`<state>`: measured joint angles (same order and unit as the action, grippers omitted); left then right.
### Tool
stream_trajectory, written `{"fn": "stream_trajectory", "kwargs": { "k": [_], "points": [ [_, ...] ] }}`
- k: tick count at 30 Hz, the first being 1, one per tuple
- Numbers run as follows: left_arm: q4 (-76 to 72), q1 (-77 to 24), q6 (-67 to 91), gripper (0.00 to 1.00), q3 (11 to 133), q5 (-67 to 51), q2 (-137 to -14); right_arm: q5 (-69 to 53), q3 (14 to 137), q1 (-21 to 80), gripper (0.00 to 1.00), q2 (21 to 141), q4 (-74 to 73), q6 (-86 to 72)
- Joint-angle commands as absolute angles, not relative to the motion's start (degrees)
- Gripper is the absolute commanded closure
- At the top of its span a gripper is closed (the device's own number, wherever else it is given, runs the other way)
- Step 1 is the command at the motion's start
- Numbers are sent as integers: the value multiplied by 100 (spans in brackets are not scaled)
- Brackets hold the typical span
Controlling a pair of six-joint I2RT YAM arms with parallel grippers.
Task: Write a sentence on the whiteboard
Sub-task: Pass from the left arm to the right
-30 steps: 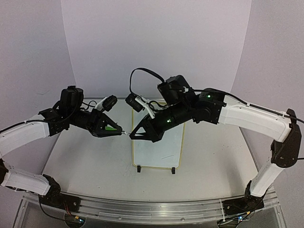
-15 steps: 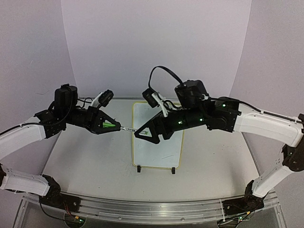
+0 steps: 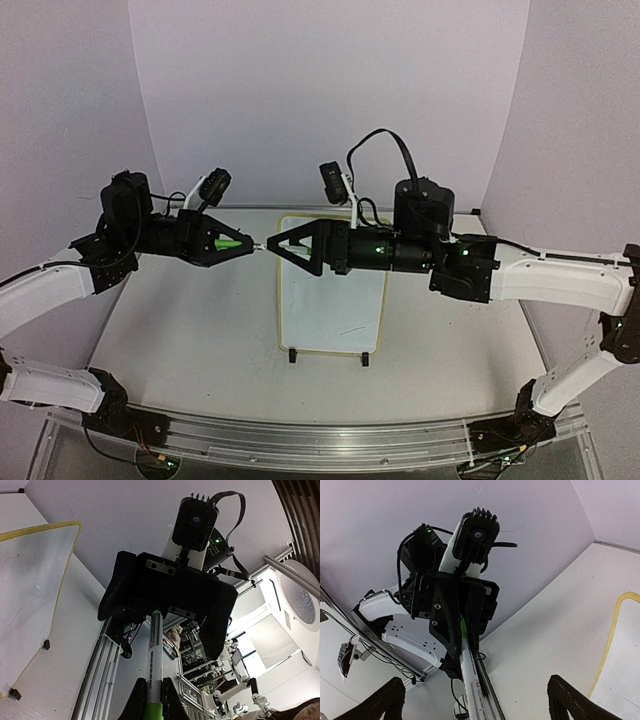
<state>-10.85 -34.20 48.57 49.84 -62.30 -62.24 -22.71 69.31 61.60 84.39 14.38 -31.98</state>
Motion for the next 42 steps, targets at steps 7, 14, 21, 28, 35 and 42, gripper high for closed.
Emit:
{"fn": "stream_trajectory", "kwargs": {
  "k": [7, 14, 21, 28, 35, 42],
  "points": [
    [-1251, -3449, 4898, 100, 4910, -6054, -6069, -2973, 7398, 6181, 13, 8927, 2343, -3725],
    [-887, -3452, 4676, 100, 5005, -6039, -6189, -3151, 7565, 6196, 20, 9133, 2351, -3771],
    [-692, -3448, 4518, 100, 5060, -6014, -6283, -3246, 7659, 6195, 28, 9245, 2321, -3782],
    [-689, -3449, 4506, 100, 5087, -6032, -6350, -3304, 7742, 6196, 46, 9350, 2247, -3807],
    [-693, -3453, 4509, 100, 5091, -6067, -6370, -3301, 7769, 6194, 79, 9369, 2248, -3813],
    [-711, -3454, 4526, 100, 5089, -6126, -6376, -3375, 7809, 6196, 91, 9402, 2250, -3853]
  ]
}}
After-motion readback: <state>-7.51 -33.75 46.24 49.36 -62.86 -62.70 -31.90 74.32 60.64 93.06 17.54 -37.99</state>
